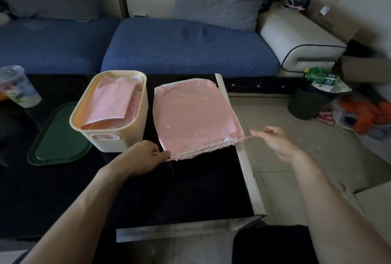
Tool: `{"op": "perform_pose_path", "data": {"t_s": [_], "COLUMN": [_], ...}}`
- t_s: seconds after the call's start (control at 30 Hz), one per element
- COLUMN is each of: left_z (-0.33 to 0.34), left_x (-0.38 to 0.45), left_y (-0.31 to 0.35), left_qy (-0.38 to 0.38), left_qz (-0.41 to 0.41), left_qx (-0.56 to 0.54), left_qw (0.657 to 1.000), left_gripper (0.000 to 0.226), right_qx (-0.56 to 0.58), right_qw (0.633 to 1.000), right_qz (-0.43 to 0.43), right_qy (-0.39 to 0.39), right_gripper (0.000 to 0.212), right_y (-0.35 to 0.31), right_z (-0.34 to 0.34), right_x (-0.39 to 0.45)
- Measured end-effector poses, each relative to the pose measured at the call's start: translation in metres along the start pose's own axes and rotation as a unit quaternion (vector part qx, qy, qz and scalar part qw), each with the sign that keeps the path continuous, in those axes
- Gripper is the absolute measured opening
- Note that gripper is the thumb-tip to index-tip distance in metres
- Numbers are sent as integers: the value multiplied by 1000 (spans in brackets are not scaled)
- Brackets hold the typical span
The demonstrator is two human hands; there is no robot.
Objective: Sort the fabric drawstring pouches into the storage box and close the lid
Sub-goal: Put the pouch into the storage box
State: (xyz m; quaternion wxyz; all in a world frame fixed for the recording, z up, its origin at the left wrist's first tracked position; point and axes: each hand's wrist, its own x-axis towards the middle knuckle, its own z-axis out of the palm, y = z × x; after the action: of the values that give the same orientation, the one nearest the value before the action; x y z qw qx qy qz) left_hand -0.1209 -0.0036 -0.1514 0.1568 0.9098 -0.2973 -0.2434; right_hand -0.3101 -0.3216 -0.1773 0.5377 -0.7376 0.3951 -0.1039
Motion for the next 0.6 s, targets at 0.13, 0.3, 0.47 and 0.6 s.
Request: {"op": "perform_pose_path", "data": {"t_s": [0.13,0.3,0.47,0.6], "left_z": [7,1,-2,-5], "left_x": [-5,-3,-4,-5], "left_y": [5,16,18,16], "left_qy": [-85,-3,77,113], "left_qz": [33,-51,-97,-97], "left_qx": [15,-115,-194,-257], "left_qw": [996,992,973,955], "left_gripper": [57,70,59,53], "right_qx": [172,495,556,523], "right_qw": [984,861,818,839], "right_qz": [28,50,108,116], "right_qy": [-44,-103,-98,-94], "right_gripper": [17,40,51,37], "right_y": [-7,-28,-34,-37], "right_z": [5,12,17,8], "right_x": [-2,-8,-10,-11]}}
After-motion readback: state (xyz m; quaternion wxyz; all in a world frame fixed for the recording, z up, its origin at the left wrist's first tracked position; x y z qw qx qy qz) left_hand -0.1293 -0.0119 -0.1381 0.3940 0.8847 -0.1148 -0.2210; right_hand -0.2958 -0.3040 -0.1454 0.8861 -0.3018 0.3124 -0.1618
